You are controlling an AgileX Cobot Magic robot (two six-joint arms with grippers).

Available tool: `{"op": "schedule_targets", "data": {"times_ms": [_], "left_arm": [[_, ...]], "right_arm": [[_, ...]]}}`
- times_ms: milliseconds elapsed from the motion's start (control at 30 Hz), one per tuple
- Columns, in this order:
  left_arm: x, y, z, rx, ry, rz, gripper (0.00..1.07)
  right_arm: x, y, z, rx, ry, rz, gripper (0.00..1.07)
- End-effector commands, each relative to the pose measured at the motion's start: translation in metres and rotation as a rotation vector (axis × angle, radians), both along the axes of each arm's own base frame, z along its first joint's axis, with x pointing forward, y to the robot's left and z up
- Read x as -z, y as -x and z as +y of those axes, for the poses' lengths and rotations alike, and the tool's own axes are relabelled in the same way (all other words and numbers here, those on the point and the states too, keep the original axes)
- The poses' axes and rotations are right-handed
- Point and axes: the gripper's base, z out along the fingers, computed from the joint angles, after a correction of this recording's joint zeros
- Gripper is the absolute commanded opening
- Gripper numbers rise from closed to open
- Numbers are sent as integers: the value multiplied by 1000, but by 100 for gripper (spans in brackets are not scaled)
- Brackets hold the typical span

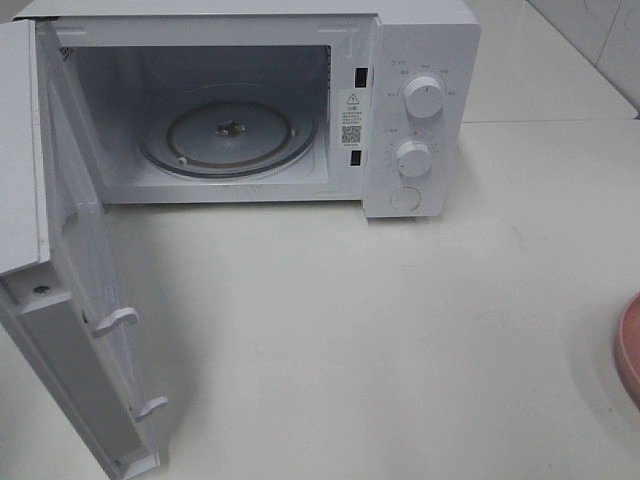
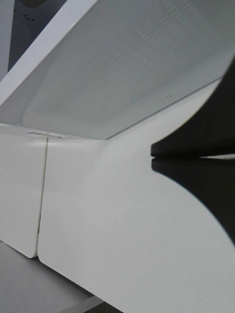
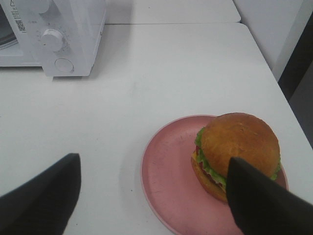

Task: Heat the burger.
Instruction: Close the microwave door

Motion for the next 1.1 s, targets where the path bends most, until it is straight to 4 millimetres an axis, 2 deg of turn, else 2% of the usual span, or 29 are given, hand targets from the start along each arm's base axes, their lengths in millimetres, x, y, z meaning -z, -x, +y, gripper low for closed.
{"op": "schedule_targets", "data": {"times_ms": [33, 67, 200, 333, 567, 767, 833, 900, 1000, 1100], "left_arm": [[5, -19, 2, -10, -18, -44, 0], [5, -19, 2, -10, -18, -44, 0], [22, -42, 4, -13, -33, -64, 0], [34, -53, 4, -14, -34, -99, 0], [63, -78, 5, -16, -39, -268, 0], [73, -90, 4, 5, -65, -278, 0], [84, -103, 2, 40, -91, -258, 0], [86, -106, 2, 47, -92, -261, 0], [95, -117, 0, 61, -54, -256, 0], [99, -119, -1, 69, -48, -247, 0]], "right_arm": [[0, 3, -1, 5, 3, -35, 76], [0, 3, -1, 5, 3, -35, 76], [0, 3, -1, 5, 3, -35, 76], [0, 3, -1, 5, 3, -35, 76], [0, 3, -1, 5, 3, -35, 76], [0, 3, -1, 5, 3, -35, 76], [0, 3, -1, 5, 3, -35, 76], [0, 3, -1, 5, 3, -35, 76], [0, 3, -1, 5, 3, -35, 76], [0, 3, -1, 5, 3, -35, 76]]}}
